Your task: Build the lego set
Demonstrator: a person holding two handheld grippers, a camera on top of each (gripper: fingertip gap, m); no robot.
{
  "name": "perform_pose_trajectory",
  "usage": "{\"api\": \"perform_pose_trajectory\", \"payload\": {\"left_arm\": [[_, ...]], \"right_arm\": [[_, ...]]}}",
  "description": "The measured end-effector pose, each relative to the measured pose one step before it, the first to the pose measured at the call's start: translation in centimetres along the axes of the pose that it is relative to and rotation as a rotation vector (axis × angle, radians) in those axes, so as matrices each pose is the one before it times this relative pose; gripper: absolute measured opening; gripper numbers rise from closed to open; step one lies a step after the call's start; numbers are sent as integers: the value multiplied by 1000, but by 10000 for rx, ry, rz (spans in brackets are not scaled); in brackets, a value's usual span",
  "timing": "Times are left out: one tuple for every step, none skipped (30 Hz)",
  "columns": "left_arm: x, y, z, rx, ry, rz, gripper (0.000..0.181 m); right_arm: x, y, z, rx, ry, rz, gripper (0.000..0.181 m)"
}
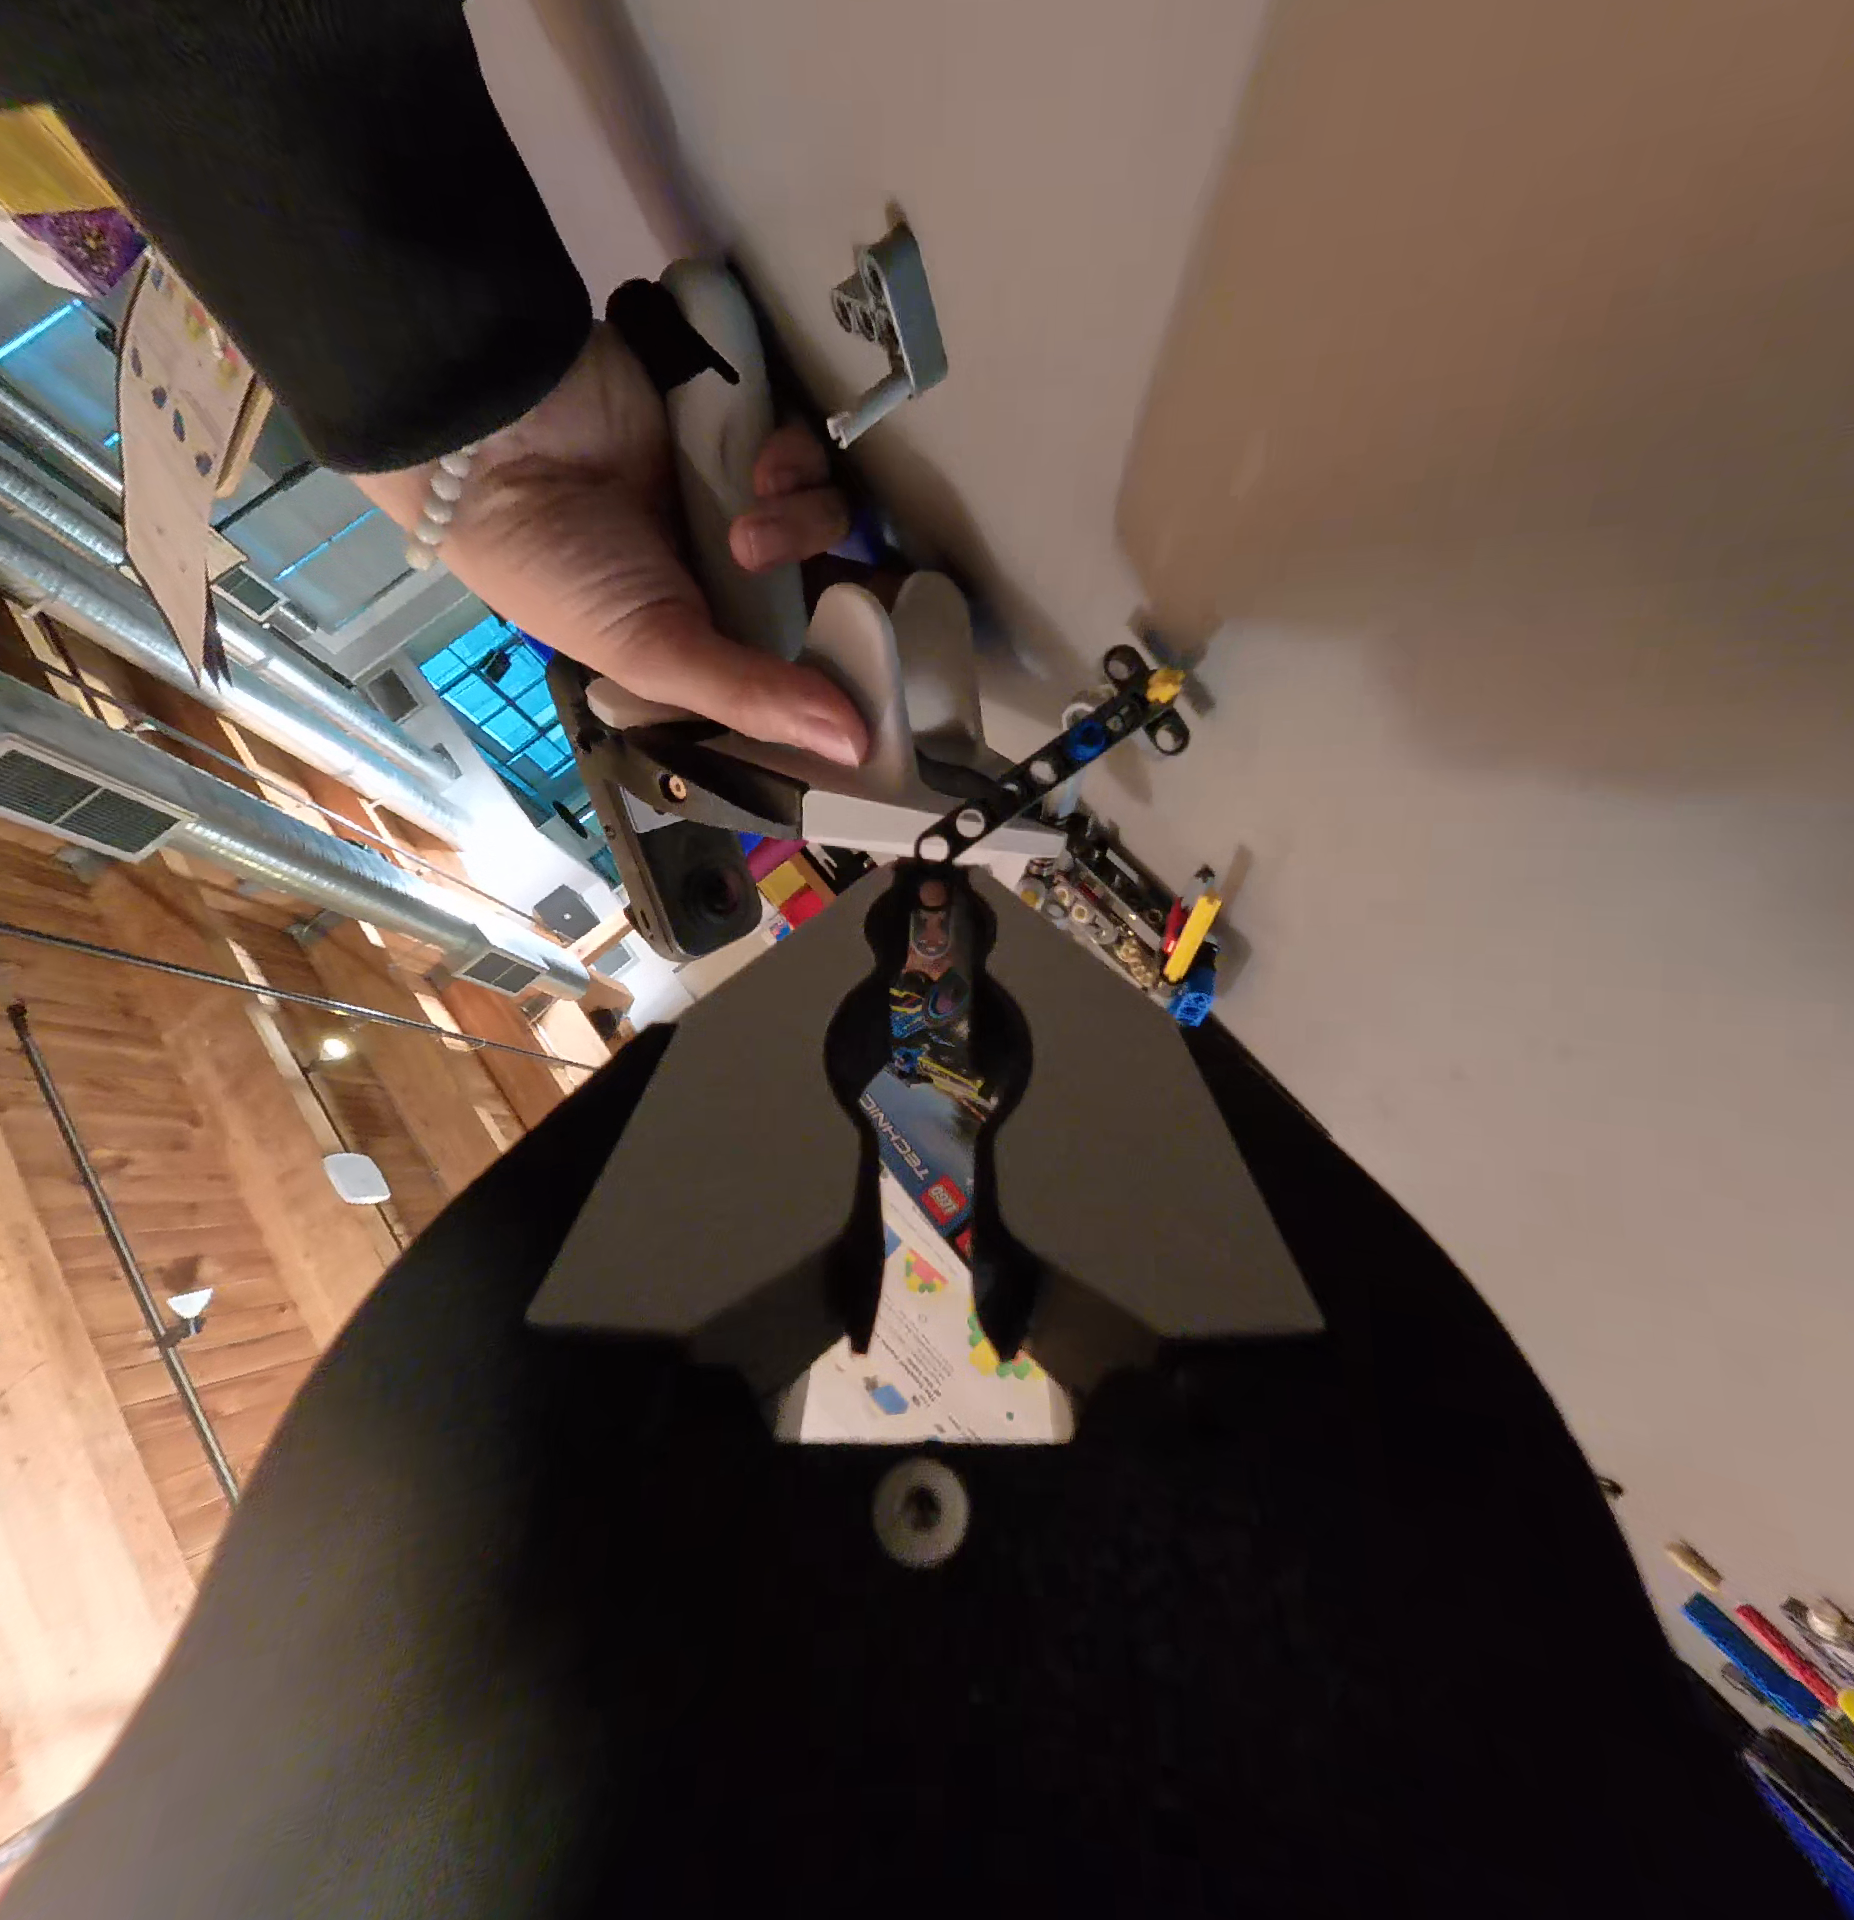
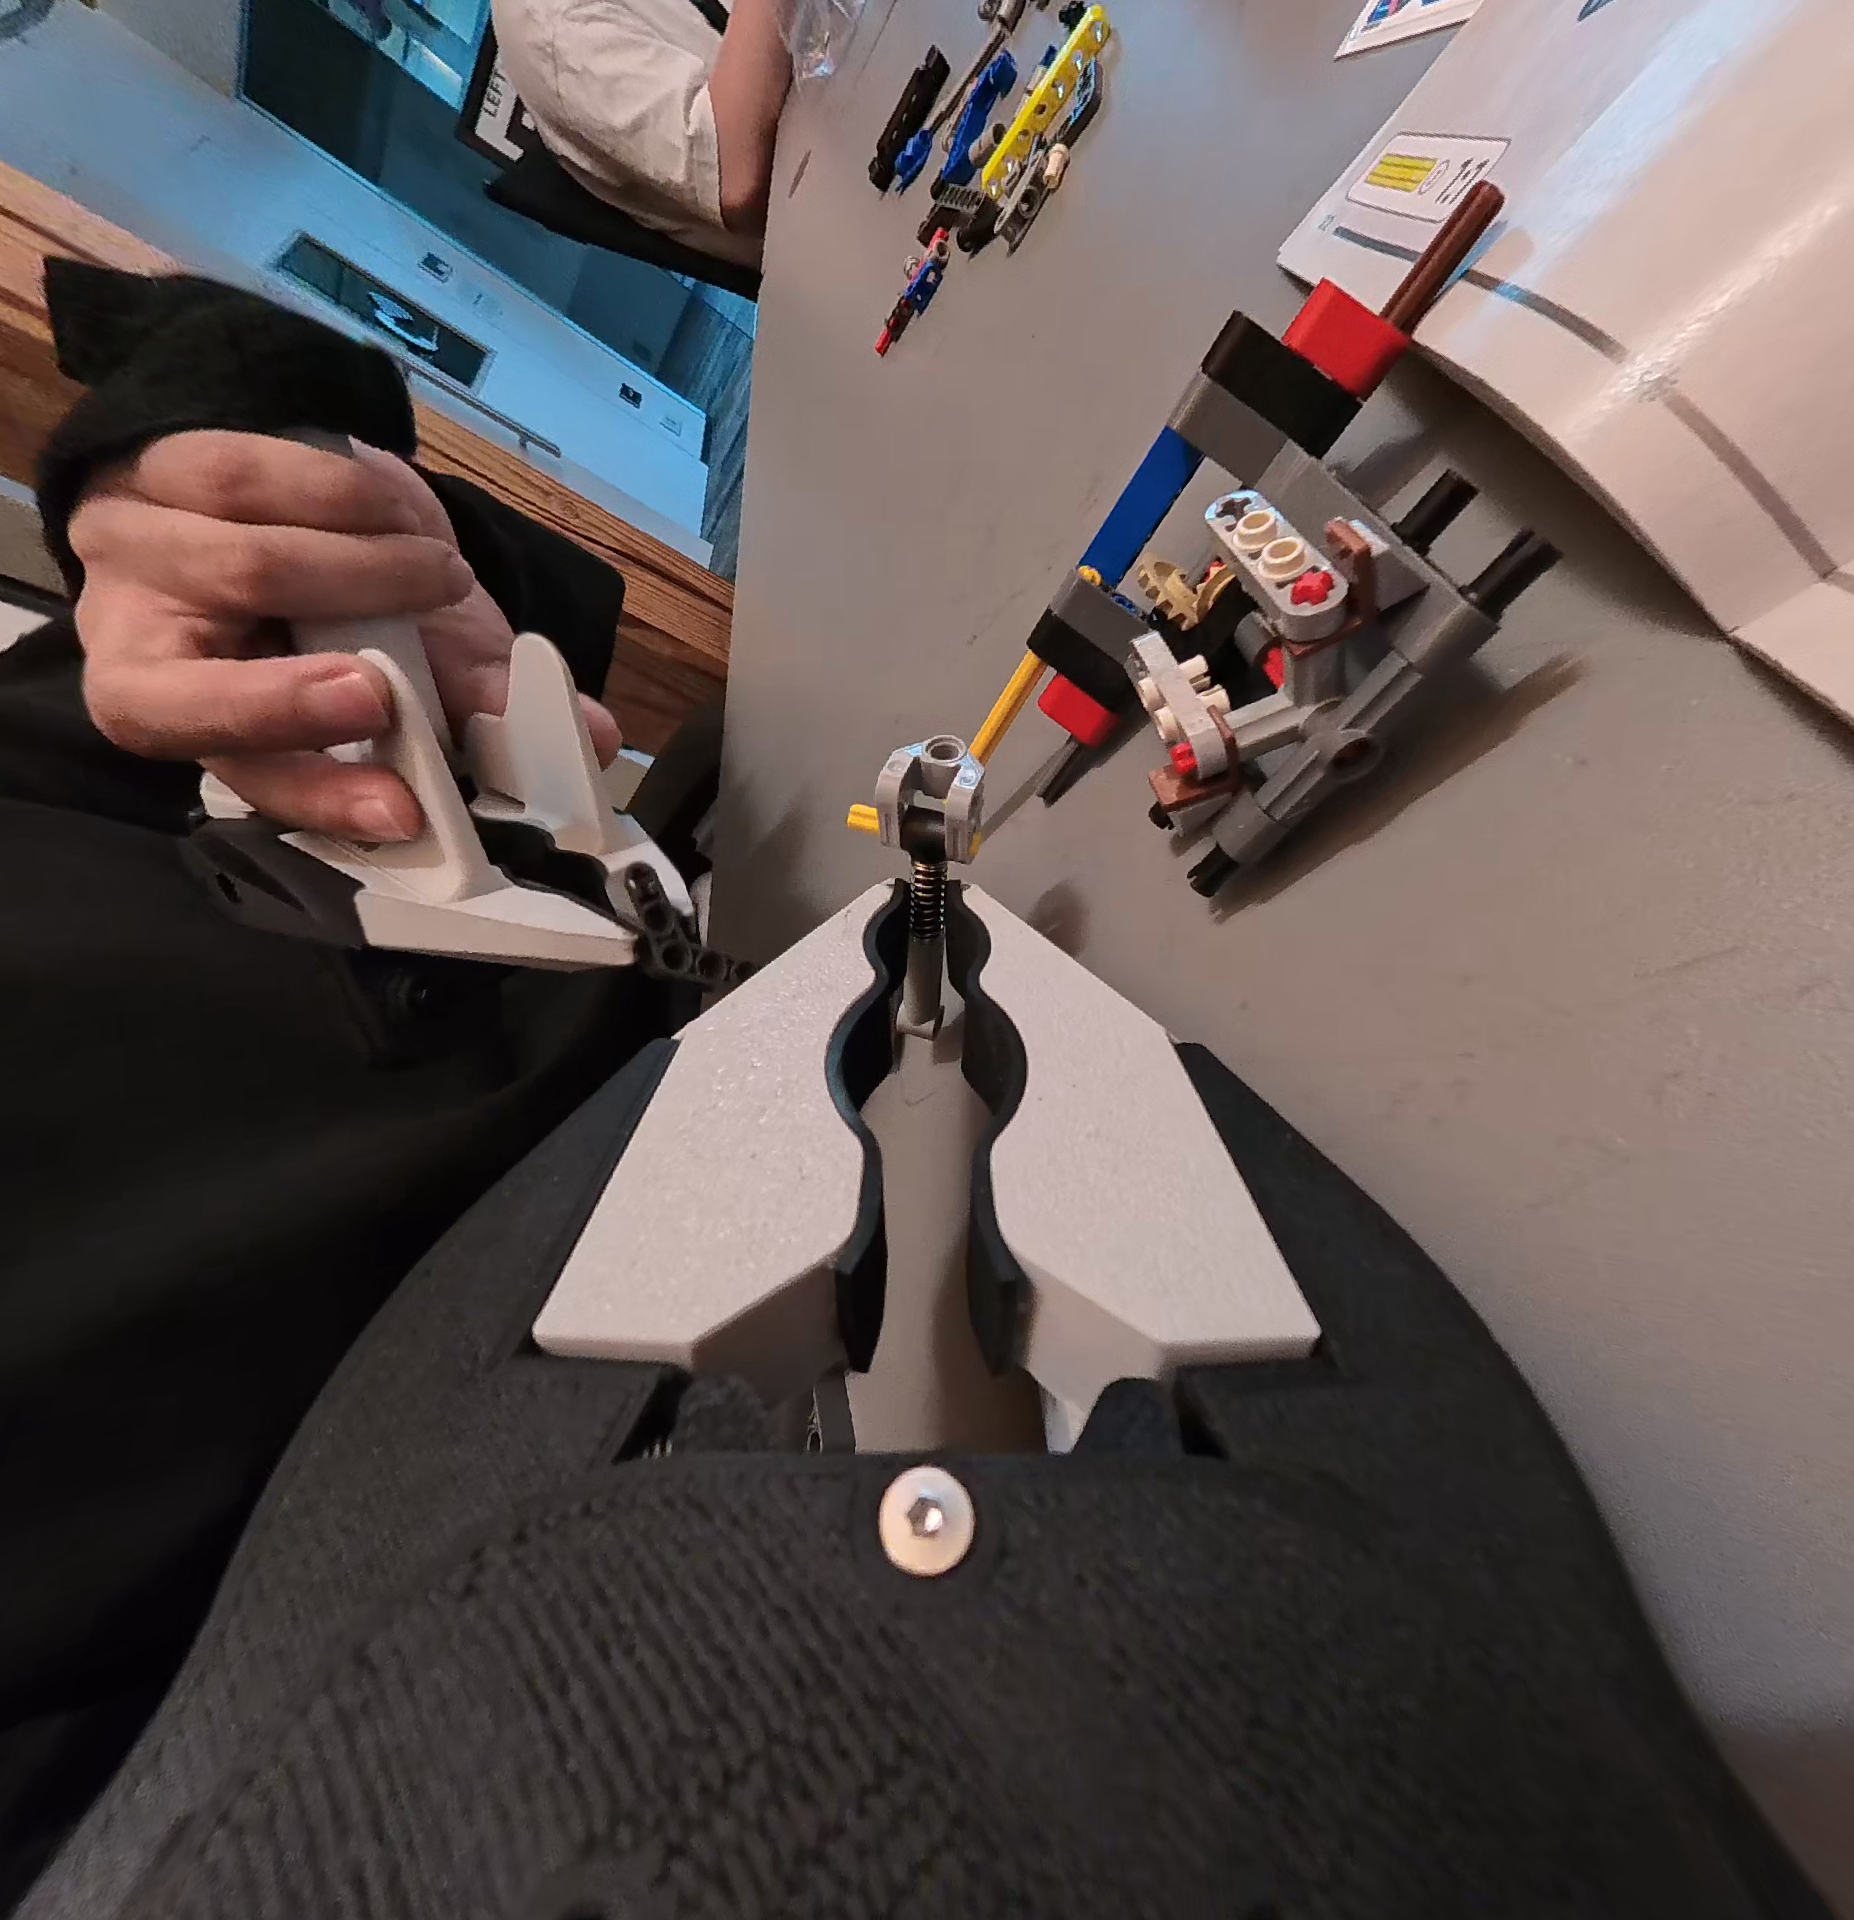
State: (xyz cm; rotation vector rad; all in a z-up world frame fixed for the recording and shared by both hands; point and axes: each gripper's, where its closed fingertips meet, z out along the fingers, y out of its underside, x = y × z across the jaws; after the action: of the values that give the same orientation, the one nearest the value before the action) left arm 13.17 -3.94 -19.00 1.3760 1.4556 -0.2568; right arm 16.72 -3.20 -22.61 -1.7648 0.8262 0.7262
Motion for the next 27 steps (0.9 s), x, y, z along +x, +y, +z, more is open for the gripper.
{"api": "perform_pose_trajectory", "payload": {"left_arm": [[115,-226,14,51,1,10,4],[69,-140,28,-2,-50,57,4],[32,80,43,-120,-81,115,4],[64,157,42,-148,-21,101,4],[51,98,32,-80,-9,-19,4],[-1,-12,0,5,-11,-96,3],[-15,-71,-28,35,-10,-75,3],[-57,-84,-40,35,-41,-43,4],[-7,-86,-27,35,-31,-68,4],[93,92,20,-36,26,-129,4],[41,356,65,-171,-19,-192,4],[-113,555,84,-251,-148,-270,4],[-127,510,54,-183,-160,-401,4],[73,287,14,-6,2,-575,4],[211,68,-19,129,106,-694,4],[196,11,-34,160,85,-604,4],[133,80,-71,105,35,-359,4],[120,225,-61,5,29,-169,4],[216,422,0,-121,96,-99,4],[241,504,65,-199,95,-31,4],[109,375,67,-157,-16,133,4],[2,135,43,-79,-117,315,4],[-2,-68,42,-38,-127,408,4],[24,-176,92,-13,-119,400,4],[-50,-156,124,-12,-168,333,4],[-100,-64,150,-26,-174,235,4],[-52,11,147,-25,-79,114,4]], "right_arm": [[30,-1,-10,8,17,8,4],[-2,8,12,-9,0,-3,4],[4,0,0,0,2,-2,4],[-22,4,-4,1,-3,-14,4],[-33,-3,-6,2,-9,-21,4],[-2,-17,-28,29,30,-24,4],[-13,-24,-27,37,38,-32,4],[-14,8,-31,35,37,-24,4],[12,1,-30,43,46,-9,4],[-10,-15,-27,47,48,-17,4],[-23,29,6,7,49,-59,4],[29,22,24,-9,92,-72,4],[56,31,42,-21,114,-76,4],[13,63,42,-46,62,-72,4],[-13,34,27,-22,31,-45,4],[-95,-24,-20,24,-35,-36,4],[-238,-105,-89,89,-146,-51,4],[-285,-187,-154,162,-189,-25,4],[-170,-242,-177,199,-151,36,4],[-18,-230,-187,192,-69,84,4],[-108,-206,-140,154,-108,27,4],[-478,-120,-89,83,-259,-155,4],[-716,-115,-48,89,-337,-289,4],[-526,-244,-72,178,-175,-301,4],[-262,-476,-92,304,42,-356,4],[-507,-444,-93,291,-40,-492,4],[-1003,-259,0,172,-294,-673,4]]}}
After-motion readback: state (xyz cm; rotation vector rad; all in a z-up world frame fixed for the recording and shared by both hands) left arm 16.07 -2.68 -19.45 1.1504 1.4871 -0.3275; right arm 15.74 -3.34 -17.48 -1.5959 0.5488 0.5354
